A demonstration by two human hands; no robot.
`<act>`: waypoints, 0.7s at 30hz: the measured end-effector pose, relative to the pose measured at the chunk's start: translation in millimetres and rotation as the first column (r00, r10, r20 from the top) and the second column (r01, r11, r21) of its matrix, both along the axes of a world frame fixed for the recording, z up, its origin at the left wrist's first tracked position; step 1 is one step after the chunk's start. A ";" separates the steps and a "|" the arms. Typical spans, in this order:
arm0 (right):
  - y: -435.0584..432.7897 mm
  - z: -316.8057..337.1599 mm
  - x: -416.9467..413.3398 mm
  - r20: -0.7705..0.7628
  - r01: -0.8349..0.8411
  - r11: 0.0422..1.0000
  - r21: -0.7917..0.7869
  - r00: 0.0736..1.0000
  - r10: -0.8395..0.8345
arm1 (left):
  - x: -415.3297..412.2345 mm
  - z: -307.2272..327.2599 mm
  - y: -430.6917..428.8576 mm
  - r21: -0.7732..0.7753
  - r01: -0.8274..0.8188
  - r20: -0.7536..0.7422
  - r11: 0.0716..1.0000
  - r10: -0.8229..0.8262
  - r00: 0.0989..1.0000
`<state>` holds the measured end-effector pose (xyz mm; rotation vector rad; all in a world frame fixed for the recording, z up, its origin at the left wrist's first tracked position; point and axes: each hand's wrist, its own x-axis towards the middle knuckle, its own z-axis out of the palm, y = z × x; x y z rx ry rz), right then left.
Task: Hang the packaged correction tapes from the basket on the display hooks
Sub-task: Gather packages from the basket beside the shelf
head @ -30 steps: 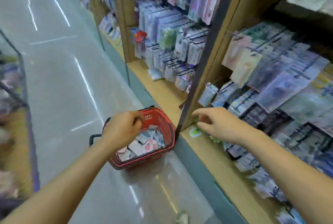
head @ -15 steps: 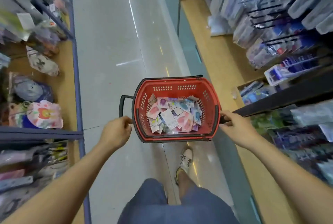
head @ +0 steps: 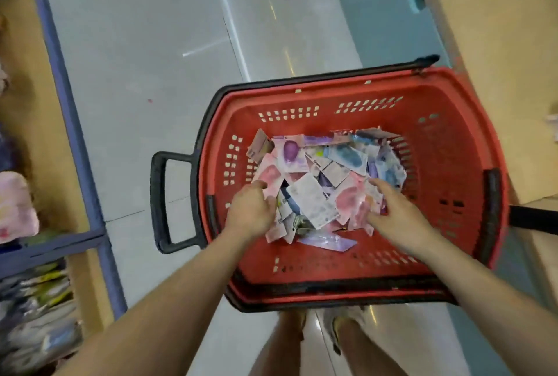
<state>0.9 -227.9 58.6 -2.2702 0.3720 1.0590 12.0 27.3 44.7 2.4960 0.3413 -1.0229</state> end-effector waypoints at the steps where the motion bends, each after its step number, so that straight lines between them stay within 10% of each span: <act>1: 9.2 -23.9 5.8 -0.007 0.017 1.000 0.026 1.000 -0.017 | 9.6 -26.8 -1.4 0.005 0.020 -0.002 1.000 -0.020 1.000; 9: 76.0 -148.8 26.6 -0.110 0.083 0.986 0.147 0.992 -0.067 | 54.9 -152.5 -1.4 -0.133 -0.185 0.003 0.974 0.187 0.982; 21: 69.4 -160.7 27.1 -0.210 0.427 0.839 0.337 0.903 -0.375 | 67.0 -183.2 -24.9 -0.280 -0.545 -0.064 0.791 0.551 0.832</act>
